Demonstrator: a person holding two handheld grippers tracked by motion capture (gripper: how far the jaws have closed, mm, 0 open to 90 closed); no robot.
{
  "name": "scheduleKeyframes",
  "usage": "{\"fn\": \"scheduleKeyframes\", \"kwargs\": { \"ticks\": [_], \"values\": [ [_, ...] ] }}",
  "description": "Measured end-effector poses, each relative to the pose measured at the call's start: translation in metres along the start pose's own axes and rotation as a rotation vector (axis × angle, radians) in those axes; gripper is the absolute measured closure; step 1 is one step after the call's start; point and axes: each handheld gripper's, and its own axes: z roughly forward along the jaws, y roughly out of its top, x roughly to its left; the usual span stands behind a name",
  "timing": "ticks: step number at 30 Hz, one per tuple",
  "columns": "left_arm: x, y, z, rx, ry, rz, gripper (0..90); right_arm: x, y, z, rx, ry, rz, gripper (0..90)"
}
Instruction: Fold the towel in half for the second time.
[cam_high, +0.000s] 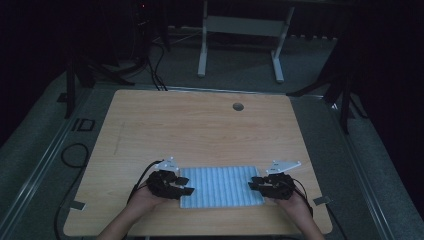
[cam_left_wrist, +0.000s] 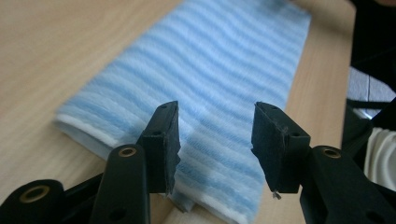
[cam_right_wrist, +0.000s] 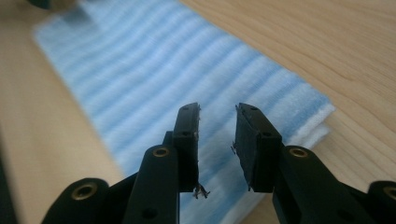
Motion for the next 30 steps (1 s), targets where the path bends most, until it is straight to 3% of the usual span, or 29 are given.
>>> {"fn": "scheduleKeyframes", "kwargs": {
  "ticks": [4,7,14,25,30],
  "values": [
    [0.011,-0.003,0.016,0.045,0.037,-0.001,51.3,-0.008,0.001,0.016,0.044,-0.04,-0.009,68.9],
    [0.02,-0.003,0.017,0.033,0.025,-0.029,52.5,-0.014,0.001,0.028,0.072,-0.061,-0.014,68.9],
    [0.037,0.002,0.014,0.029,0.048,-0.047,54.0,-0.03,0.012,0.04,0.055,-0.04,0.009,68.7],
    [0.062,0.009,0.007,0.044,0.144,-0.036,53.9,-0.042,0.039,0.065,0.062,-0.048,0.003,68.4],
    [0.079,0.011,0.003,0.027,0.158,-0.069,53.9,-0.048,0.051,0.076,0.054,-0.042,0.019,68.3]
  ]
}}
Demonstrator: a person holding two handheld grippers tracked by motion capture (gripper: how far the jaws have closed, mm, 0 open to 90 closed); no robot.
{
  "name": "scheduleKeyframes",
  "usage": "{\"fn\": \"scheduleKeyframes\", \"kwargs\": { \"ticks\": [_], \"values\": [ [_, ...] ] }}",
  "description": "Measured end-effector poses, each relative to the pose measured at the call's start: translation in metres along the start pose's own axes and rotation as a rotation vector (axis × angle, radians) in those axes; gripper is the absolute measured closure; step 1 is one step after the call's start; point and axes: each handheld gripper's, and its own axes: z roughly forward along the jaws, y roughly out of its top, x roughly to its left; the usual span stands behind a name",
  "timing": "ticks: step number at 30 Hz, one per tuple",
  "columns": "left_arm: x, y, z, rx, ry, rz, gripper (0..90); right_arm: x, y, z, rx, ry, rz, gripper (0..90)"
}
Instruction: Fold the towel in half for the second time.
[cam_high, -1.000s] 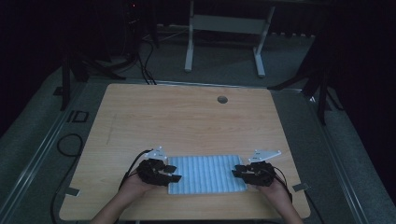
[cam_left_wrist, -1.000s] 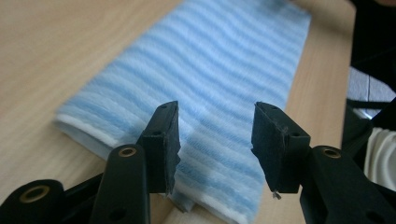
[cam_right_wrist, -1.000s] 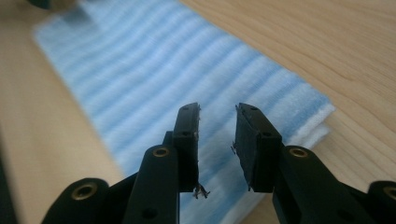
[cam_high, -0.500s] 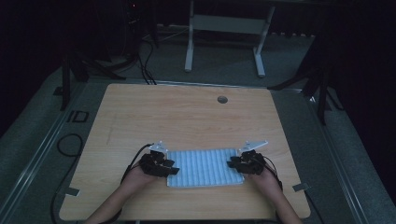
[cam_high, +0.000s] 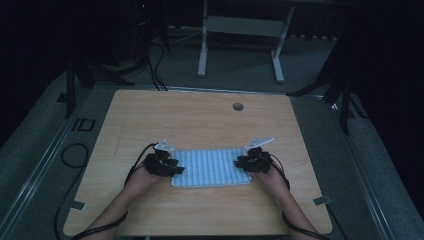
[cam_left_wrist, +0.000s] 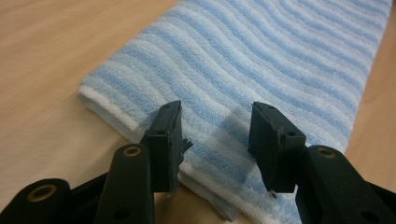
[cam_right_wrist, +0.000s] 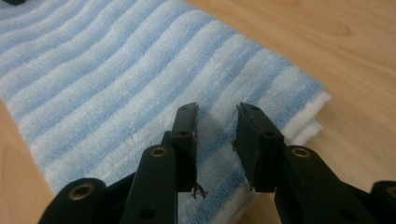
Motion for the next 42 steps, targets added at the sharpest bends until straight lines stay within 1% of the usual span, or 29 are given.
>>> {"fn": "scheduleKeyframes", "kwargs": {
  "ticks": [2,4,5,6,7,10,13,19,22,26,28,30,31,32,33,34,35,36,37,38,39,41,42],
  "values": [
    [0.006,0.002,0.0,-0.003,0.012,-0.007,54.0,-0.002,0.005,0.004,-0.004,-0.003,0.001,68.4],
    [0.013,0.006,0.001,-0.002,0.028,-0.006,53.9,-0.005,0.01,0.009,-0.005,0.0,0.009,68.3],
    [0.016,0.007,0.002,-0.004,0.032,-0.013,54.0,-0.006,0.013,0.011,-0.004,-0.004,0.01,68.0],
    [0.021,0.01,0.002,-0.002,0.033,-0.021,54.0,-0.007,0.015,0.013,-0.004,-0.005,0.006,67.6],
    [0.025,0.013,0.003,-0.004,0.042,-0.03,54.0,-0.009,0.018,0.015,-0.001,-0.009,0.01,67.1],
    [0.033,0.021,0.007,0.007,0.061,-0.036,54.0,-0.015,0.026,0.022,-0.006,-0.021,0.02,65.8],
    [0.036,0.028,0.01,0.019,0.082,-0.022,53.9,-0.022,0.034,0.027,-0.006,-0.038,0.03,65.3],
    [0.043,0.034,0.014,0.004,0.098,-0.039,53.8,-0.035,0.046,0.034,0.004,-0.045,0.062,65.2],
    [0.044,0.036,0.015,0.012,0.113,-0.035,53.8,-0.036,0.048,0.036,0.0,-0.04,0.059,63.3],
    [0.043,0.037,0.014,0.004,0.111,-0.04,52.4,-0.036,0.05,0.035,0.013,-0.038,0.048,61.1],
    [0.04,0.037,0.013,-0.004,0.109,-0.044,48.2,-0.032,0.051,0.032,0.011,-0.031,0.041,58.4],
    [0.036,0.037,0.01,-0.014,0.103,-0.046,41.4,-0.028,0.052,0.027,-0.003,-0.027,0.029,53.7],
    [0.034,0.037,0.01,-0.022,0.103,-0.044,37.5,-0.027,0.051,0.025,-0.015,-0.024,0.022,48.5],
    [0.031,0.036,0.008,-0.031,0.099,-0.031,36.0,-0.026,0.051,0.023,-0.027,-0.019,0.021,43.8],
    [0.029,0.035,0.008,-0.033,0.092,-0.009,29.2,-0.025,0.051,0.02,-0.049,-0.006,0.022,36.0],
    [0.027,0.034,0.007,-0.032,0.092,-0.003,22.1,-0.023,0.05,0.018,-0.068,0.005,0.027,30.3],
    [0.025,0.033,0.007,-0.039,0.092,-0.005,18.6,-0.023,0.05,0.016,-0.083,0.01,0.022,23.7],
    [0.024,0.032,0.006,-0.037,0.088,-0.002,15.1,-0.02,0.048,0.014,-0.094,0.01,0.001,18.6],
    [0.022,0.031,0.005,-0.051,0.077,-0.004,13.8,-0.019,0.048,0.013,-0.105,0.004,-0.003,18.5],
    [0.021,0.03,0.004,-0.059,0.074,-0.009,13.7,-0.017,0.047,0.011,-0.122,0.001,0.006,17.6],
    [0.02,0.028,0.002,-0.064,0.068,-0.015,12.9,-0.017,0.046,0.01,-0.128,0.004,0.001,14.4],
    [0.018,0.026,0.001,-0.063,0.072,-0.007,5.7,-0.017,0.043,0.008,-0.139,0.002,-0.007,13.5],
    [0.017,0.023,0.0,-0.061,0.077,-0.004,4.7,-0.017,0.041,0.007,-0.144,0.005,-0.009,13.4]
  ]
}}
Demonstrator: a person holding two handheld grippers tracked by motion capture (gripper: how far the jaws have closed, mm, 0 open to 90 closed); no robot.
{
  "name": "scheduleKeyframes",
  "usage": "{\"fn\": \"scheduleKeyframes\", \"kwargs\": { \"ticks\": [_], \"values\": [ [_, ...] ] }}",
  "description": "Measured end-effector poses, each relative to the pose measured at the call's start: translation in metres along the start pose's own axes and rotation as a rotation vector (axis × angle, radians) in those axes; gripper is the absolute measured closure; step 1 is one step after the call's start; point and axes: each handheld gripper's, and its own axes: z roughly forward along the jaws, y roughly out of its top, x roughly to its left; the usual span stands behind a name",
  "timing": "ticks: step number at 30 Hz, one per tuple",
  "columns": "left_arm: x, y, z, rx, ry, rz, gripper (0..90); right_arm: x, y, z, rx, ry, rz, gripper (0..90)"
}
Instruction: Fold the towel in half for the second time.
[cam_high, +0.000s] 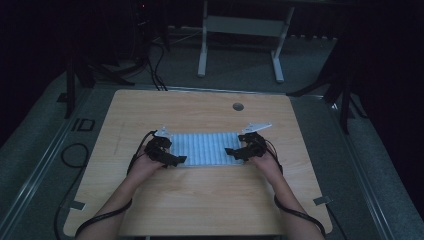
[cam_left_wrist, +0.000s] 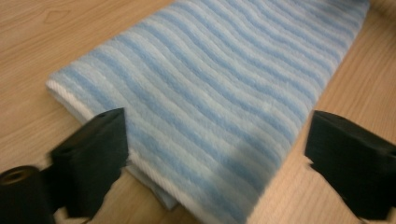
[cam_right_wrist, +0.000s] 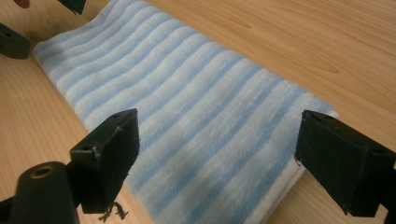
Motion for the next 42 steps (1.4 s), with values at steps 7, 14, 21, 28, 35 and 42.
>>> {"fn": "scheduleKeyframes", "kwargs": {
  "ticks": [7,14,21,28,35,42],
  "values": [
    [-0.004,-0.016,-0.005,0.016,0.015,0.012,1.7,-0.002,-0.018,-0.011,0.001,-0.029,-0.037,13.3],
    [-0.009,-0.027,-0.014,-0.035,0.074,0.023,1.7,-0.004,-0.035,-0.025,-0.022,-0.064,-0.033,13.3],
    [-0.008,-0.048,-0.026,-0.055,0.116,0.017,1.7,-0.009,-0.056,-0.044,-0.036,-0.089,-0.003,13.2],
    [-0.004,-0.067,-0.039,-0.071,0.119,-0.015,1.7,-0.011,-0.076,-0.064,-0.045,-0.114,0.031,13.3],
    [-0.004,-0.086,-0.054,-0.079,0.145,-0.033,1.7,-0.007,-0.092,-0.08,-0.056,-0.136,0.052,13.3],
    [-0.011,-0.103,-0.063,-0.075,0.165,-0.03,1.7,-0.003,-0.104,-0.091,-0.053,-0.188,0.066,13.4]
  ]
}}
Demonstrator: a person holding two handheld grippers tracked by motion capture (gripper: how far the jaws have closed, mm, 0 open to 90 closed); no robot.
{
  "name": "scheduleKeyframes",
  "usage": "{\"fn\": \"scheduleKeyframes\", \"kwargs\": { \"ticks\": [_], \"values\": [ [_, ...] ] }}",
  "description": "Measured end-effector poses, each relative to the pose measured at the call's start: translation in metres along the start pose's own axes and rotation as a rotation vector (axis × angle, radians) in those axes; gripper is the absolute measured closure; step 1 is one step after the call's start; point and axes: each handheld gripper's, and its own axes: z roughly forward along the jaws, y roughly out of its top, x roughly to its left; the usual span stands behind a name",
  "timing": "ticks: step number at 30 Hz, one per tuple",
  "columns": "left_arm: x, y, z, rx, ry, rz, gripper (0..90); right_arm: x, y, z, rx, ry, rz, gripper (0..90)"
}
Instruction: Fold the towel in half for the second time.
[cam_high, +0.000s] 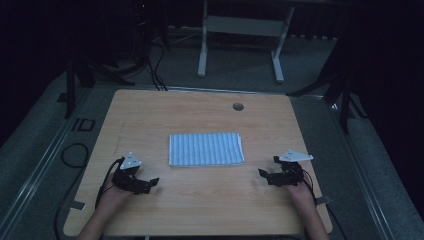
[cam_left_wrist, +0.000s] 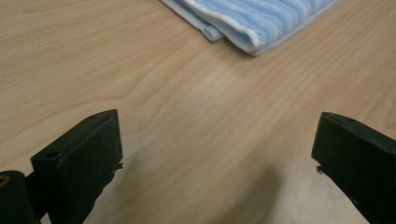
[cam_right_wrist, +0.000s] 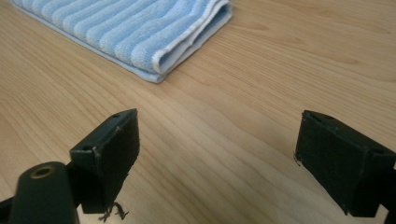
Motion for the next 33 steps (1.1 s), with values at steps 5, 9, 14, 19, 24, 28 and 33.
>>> {"fn": "scheduleKeyframes", "kwargs": {
  "ticks": [5,9,14,19,24,28,33],
  "values": [
    [-0.005,-0.01,-0.004,0.026,0.039,0.045,1.7,0.001,-0.007,-0.014,-0.014,-0.006,0.028,13.4],
    [-0.005,-0.016,-0.01,0.022,0.043,0.03,1.7,-0.001,-0.015,-0.025,-0.022,-0.032,0.05,13.5],
    [-0.002,-0.022,-0.021,0.005,0.084,0.023,1.7,-0.006,-0.027,-0.038,-0.025,-0.068,0.081,13.5],
    [0.005,-0.027,-0.024,0.007,0.104,-0.001,1.7,-0.013,-0.037,-0.048,-0.005,-0.121,0.086,13.5],
    [0.011,-0.031,-0.03,-0.028,0.099,-0.051,1.7,-0.017,-0.04,-0.05,-0.008,-0.139,0.107,13.5],
    [0.017,-0.032,-0.034,-0.051,0.107,-0.064,1.7,-0.014,-0.039,-0.047,0.012,-0.15,0.08,13.5],
    [0.015,-0.033,-0.032,-0.044,0.11,-0.064,1.7,-0.012,-0.039,-0.045,0.018,-0.152,0.066,13.5]
  ]
}}
